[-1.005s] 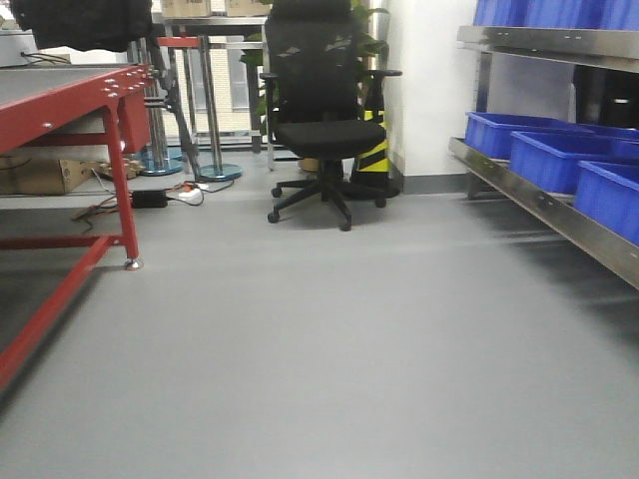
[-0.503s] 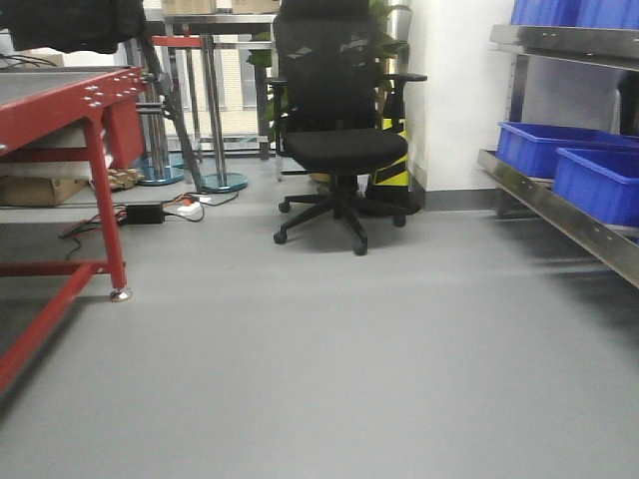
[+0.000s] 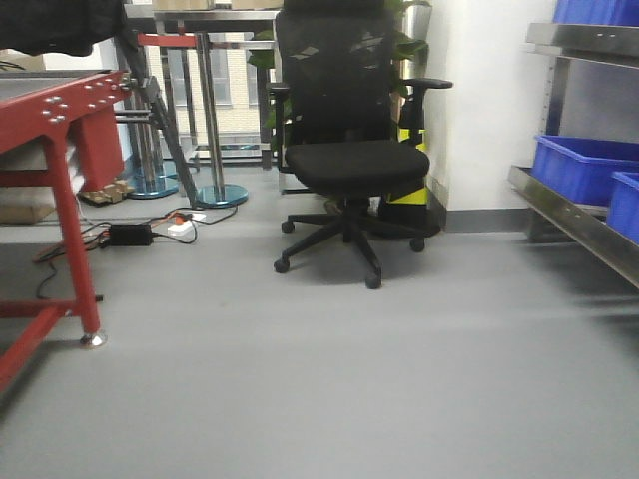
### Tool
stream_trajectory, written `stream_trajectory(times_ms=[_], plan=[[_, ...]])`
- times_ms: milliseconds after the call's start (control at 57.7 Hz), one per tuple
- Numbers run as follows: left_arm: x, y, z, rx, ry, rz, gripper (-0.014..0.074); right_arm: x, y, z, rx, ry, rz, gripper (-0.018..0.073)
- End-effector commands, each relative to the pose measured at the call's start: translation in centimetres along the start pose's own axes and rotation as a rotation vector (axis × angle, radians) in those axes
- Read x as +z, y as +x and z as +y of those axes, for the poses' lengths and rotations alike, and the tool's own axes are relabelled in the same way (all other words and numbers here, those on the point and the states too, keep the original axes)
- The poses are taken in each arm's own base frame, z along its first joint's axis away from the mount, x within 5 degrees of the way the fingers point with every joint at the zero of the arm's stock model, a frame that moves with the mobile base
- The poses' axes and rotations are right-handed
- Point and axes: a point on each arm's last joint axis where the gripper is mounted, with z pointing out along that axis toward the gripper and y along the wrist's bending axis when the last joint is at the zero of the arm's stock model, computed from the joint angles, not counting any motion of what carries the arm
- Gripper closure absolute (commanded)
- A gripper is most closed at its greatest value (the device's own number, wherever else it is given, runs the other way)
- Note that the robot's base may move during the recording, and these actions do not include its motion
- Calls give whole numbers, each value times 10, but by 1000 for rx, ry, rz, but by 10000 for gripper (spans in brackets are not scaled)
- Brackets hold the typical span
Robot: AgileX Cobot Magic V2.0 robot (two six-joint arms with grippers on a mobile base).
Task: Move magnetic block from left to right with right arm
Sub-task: 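Turn the base back toward the table near the cardboard boxes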
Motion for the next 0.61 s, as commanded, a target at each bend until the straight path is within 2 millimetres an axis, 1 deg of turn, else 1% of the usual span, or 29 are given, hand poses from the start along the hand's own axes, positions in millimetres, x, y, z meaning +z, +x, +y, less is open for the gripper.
stream_trajectory(times_ms=[0,589], plan=[[-1,-7,0,-11,1,-89,722,-1,-15,1,-10,-4,-95,335],[-1,-7,0,-11,1,-89,722,-1,-14,1,-10,-2,-89,335]])
